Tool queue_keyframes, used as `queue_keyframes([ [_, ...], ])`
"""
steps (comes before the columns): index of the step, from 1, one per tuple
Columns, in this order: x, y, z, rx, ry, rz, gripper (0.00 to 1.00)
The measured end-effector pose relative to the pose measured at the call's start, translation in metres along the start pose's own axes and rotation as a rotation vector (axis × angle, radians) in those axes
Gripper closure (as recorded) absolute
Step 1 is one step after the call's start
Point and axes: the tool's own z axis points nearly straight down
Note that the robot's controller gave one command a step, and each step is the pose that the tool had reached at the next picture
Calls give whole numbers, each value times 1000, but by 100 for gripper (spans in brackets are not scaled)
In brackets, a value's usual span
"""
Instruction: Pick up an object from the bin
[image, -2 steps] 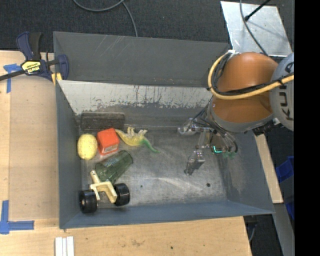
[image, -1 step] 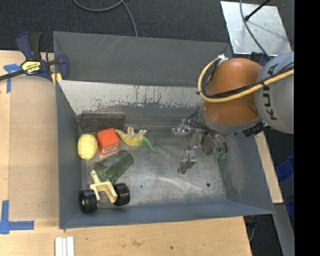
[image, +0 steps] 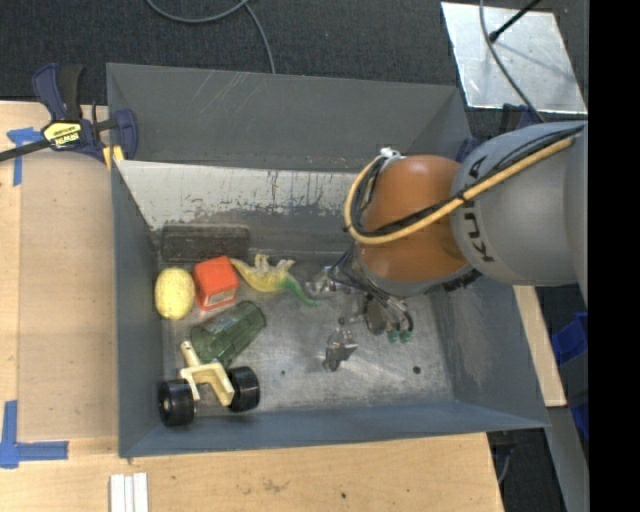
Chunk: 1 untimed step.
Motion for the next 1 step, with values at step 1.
queue_keyframes([
  [1,-19,4,23,-6,14,-188,0],
])
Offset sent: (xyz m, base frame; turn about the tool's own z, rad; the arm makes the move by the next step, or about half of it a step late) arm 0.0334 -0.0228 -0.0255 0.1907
